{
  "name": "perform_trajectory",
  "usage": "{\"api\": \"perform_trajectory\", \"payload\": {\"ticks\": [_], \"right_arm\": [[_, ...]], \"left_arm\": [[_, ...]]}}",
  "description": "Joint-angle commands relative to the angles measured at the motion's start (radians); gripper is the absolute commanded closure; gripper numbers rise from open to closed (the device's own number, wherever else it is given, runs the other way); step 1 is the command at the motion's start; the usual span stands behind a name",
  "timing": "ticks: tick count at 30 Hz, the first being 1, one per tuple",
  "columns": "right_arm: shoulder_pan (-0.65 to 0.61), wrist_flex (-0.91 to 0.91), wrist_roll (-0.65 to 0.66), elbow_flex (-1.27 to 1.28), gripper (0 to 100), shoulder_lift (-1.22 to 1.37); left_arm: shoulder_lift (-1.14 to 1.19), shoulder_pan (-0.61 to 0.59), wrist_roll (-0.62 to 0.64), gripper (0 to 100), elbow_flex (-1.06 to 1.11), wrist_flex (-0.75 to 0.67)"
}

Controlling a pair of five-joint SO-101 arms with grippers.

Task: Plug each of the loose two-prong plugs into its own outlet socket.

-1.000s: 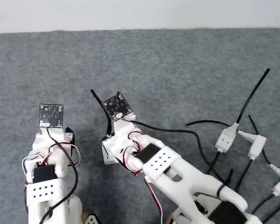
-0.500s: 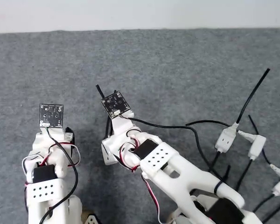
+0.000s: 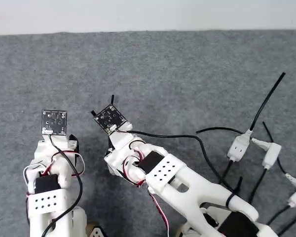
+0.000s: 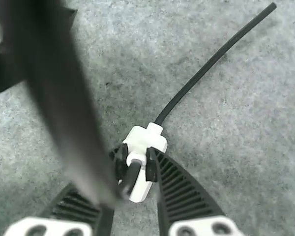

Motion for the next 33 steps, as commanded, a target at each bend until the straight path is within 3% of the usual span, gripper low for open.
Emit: {"api": "perform_trajectory", "payload": {"ticks": [1,19,30,33], "right_arm": [[-0.002,0.022,0.017,0.014,99.0,0.027],[0.031,0.039,0.084,-0.02,99.1,0.068],[0.018,0.22,0.123,-0.236,99.0,0.286],[0.015,0.22,0.121,-0.247,94.5,0.286]], "left_arm": [[-0.014,-0.006,-0.008,89,-0.068,-0.023],[-0.008,-0.006,-0.008,89,-0.068,-0.023],[-0.006,-0.006,-0.008,89,-0.068,-0.026],[-0.009,-0.006,-0.008,89,-0.068,-0.028]]}}
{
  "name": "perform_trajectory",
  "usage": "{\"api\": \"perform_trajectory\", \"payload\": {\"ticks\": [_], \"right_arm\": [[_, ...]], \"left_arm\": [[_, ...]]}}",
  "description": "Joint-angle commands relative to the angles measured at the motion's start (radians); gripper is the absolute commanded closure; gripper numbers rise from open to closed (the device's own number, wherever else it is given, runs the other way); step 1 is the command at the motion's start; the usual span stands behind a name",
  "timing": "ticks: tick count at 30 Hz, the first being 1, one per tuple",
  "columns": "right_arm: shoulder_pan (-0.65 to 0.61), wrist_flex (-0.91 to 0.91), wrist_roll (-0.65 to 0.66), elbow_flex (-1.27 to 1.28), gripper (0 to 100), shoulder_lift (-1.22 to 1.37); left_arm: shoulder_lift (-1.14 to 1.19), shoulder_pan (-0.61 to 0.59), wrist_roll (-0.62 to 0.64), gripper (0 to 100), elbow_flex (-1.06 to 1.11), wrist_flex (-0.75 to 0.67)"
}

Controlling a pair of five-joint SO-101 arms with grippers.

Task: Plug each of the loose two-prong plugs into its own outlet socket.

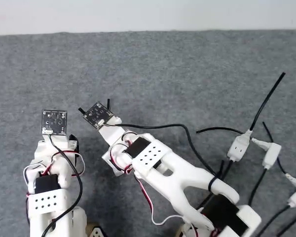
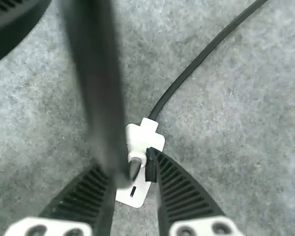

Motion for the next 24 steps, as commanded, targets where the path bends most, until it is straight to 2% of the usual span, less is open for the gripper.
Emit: {"api": "perform_trajectory", "payload": {"ticks": [1,4,6,10,17,20,24], "right_arm": [[-0.007,0.03,0.003,-0.002,90.2,0.044],[-0.013,0.038,-0.064,-0.012,76.4,0.036],[-0.044,0.081,-0.077,-0.032,71.6,0.019],[-0.088,0.11,-0.13,-0.046,71.4,-0.002],[-0.079,0.09,-0.149,-0.086,71.5,0.11],[-0.076,0.096,-0.149,-0.132,75.2,0.157],[-0.064,0.147,-0.146,-0.192,92.0,0.199]], "left_arm": [[-0.011,-0.006,-0.008,89,-0.068,-0.028],[-0.012,-0.006,-0.008,89,-0.068,-0.028],[-0.012,-0.006,-0.008,89,-0.068,-0.028],[-0.012,-0.006,-0.008,89,-0.068,-0.028],[-0.012,-0.006,-0.008,89,-0.068,-0.028],[-0.012,-0.006,-0.008,89,-0.068,-0.028],[-0.012,-0.006,-0.008,89,-0.068,-0.028]]}}
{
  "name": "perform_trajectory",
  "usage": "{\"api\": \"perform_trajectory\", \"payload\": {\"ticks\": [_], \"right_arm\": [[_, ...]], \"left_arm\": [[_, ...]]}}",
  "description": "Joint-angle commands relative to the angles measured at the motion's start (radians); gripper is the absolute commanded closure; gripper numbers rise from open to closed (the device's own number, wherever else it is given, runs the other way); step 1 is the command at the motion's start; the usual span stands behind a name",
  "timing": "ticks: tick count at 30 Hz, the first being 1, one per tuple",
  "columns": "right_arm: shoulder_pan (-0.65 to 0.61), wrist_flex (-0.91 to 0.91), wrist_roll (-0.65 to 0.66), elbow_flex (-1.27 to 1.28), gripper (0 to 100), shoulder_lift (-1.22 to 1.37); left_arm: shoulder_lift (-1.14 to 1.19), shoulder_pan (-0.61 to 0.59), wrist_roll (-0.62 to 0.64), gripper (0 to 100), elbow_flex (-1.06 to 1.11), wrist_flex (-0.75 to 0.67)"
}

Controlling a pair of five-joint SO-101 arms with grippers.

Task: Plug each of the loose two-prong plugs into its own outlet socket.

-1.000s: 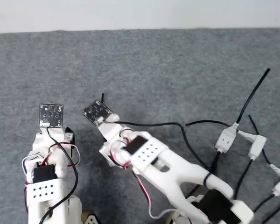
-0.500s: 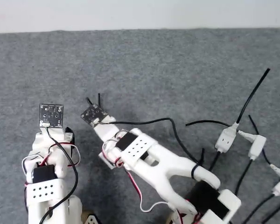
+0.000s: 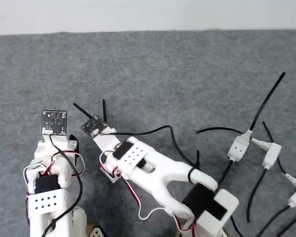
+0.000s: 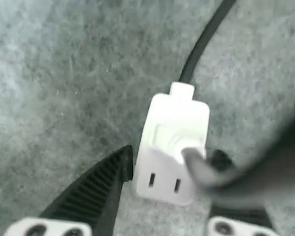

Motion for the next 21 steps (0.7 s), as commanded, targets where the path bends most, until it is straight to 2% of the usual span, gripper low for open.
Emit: {"api": "perform_trajectory", "payload": {"ticks": [1,4,7,12,16,21], "right_arm": [[0.031,0.031,-0.006,-0.092,97.9,0.005],[0.114,0.03,-0.006,-0.098,98.7,-0.007],[0.222,0.053,-0.006,-0.095,99.0,-0.09],[0.412,0.209,0.005,-0.094,99.0,-0.308],[0.641,0.332,0.097,-0.071,99.0,-0.446],[1.029,0.334,0.215,0.055,99.0,-0.581]], "left_arm": [[-0.011,-0.006,-0.008,89,-0.068,-0.029],[-0.006,-0.006,-0.008,89,-0.065,-0.049],[-0.009,0.008,-0.003,89,-0.019,-0.137],[-0.014,0.075,-0.002,89,0.059,-0.285],[-0.014,0.094,0.0,89,0.068,-0.293],[-0.015,0.104,0.0,89,0.071,-0.293]]}}
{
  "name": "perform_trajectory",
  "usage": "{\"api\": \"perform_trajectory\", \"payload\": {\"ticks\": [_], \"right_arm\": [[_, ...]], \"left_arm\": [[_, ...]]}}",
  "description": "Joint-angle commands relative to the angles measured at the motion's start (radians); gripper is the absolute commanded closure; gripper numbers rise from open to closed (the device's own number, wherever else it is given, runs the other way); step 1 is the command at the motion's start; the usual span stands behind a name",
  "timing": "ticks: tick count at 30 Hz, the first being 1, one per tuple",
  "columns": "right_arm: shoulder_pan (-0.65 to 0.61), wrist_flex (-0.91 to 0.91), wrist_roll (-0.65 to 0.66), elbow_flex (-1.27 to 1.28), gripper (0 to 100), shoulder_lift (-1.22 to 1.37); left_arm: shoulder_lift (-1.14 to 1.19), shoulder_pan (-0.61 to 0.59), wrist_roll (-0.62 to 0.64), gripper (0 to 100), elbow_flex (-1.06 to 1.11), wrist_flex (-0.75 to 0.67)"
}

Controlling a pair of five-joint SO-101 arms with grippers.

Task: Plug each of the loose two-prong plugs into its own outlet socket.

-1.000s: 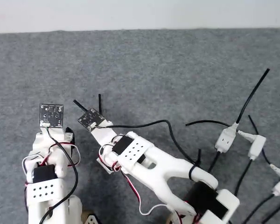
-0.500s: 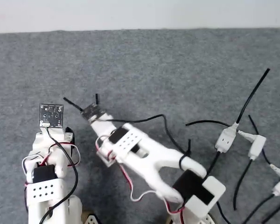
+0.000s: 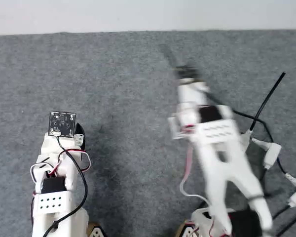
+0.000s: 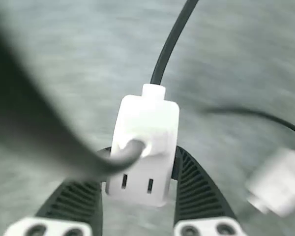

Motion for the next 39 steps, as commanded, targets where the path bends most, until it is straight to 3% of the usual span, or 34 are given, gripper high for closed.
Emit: {"api": "perform_trajectory", "payload": {"ticks": [1,5,9,13,19,22,26,39], "right_arm": [[0.305,-0.007,0.112,0.064,99.0,-0.124],[0.578,-0.099,0.218,0.199,98.7,-0.159],[0.745,-0.248,0.301,0.331,98.7,-0.143],[0.814,-0.314,0.344,0.387,96.7,-0.111],[0.826,-0.22,0.341,0.361,79.3,-0.099],[0.814,-0.045,0.296,0.296,83.1,-0.148],[0.806,0.076,0.219,0.278,99.8,-0.275],[0.633,-0.004,0.298,0.772,98.0,-0.94]], "left_arm": [[-0.014,0.028,0.0,89,-0.004,-0.023],[-0.028,0.044,-0.002,89,0.007,-0.023],[-0.178,0.041,0.0,89,0.082,-0.015],[-0.423,0.041,0.0,89,0.124,0.199],[-0.766,0.035,-0.005,89,0.179,0.526],[-0.72,0.006,-0.008,89,0.168,0.543],[-0.732,-0.006,-0.003,89,0.183,0.559],[-0.74,0.002,-0.002,89,0.191,0.66]]}}
